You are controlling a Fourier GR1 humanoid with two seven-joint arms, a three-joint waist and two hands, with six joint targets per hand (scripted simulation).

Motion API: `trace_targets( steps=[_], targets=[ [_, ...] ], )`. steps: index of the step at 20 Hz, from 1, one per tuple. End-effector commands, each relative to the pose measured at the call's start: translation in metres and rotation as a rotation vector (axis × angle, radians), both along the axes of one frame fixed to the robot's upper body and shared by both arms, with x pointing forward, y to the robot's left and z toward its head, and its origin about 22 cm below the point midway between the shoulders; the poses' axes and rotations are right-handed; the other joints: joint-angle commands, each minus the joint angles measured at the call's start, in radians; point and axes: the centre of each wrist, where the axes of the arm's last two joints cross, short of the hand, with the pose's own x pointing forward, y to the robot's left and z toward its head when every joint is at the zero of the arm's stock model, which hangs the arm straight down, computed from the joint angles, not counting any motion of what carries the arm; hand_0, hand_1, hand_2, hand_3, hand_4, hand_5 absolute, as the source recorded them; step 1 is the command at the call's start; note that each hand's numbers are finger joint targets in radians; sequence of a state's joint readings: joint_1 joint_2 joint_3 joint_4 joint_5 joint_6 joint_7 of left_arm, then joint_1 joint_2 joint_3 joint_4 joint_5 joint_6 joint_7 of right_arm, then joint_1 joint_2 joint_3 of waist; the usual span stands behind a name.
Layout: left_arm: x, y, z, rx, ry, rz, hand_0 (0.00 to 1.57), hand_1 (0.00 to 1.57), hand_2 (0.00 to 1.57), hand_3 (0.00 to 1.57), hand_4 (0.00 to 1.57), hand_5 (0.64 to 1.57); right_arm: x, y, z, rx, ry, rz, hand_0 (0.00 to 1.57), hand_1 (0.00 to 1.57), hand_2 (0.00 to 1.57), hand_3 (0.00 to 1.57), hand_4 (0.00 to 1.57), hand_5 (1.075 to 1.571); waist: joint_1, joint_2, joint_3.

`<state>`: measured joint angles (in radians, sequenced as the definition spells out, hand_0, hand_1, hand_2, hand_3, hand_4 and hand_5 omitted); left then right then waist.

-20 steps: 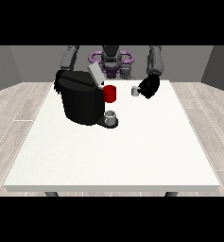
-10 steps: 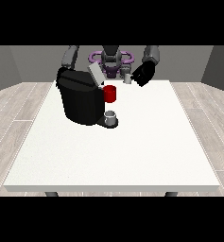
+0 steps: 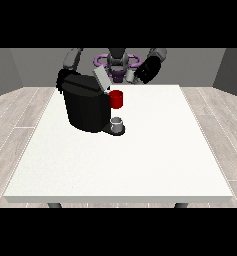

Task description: Insert the coffee pod into the coffee machine and close the lid

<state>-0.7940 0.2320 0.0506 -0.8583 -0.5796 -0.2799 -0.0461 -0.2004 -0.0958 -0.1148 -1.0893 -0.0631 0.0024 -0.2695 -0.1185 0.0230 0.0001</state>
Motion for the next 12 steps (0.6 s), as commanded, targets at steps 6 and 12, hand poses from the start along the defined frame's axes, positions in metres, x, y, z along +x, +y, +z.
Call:
trace_targets(
  steps=[6,12],
  targets=[
    [0.021,-0.024,0.07,-0.066,-0.111,0.026,1.5,1.5,1.47,1.25,0.62,1.571,0.026,0.004,0.022,0.015,-0.115,0.019,0.0,0.0,0.0,0.0,0.19,1.571,-0.041,0.097,0.0002],
    [0.023,0.01,0.052,-0.095,-0.072,0.119,1.42,1.42,1.45,1.36,0.64,1.571,0.025,0.004,0.034,0.039,-0.118,0.058,0.0,0.0,0.0,0.0,0.26,1.571,-0.102,0.118,-0.0003]
  ],
)
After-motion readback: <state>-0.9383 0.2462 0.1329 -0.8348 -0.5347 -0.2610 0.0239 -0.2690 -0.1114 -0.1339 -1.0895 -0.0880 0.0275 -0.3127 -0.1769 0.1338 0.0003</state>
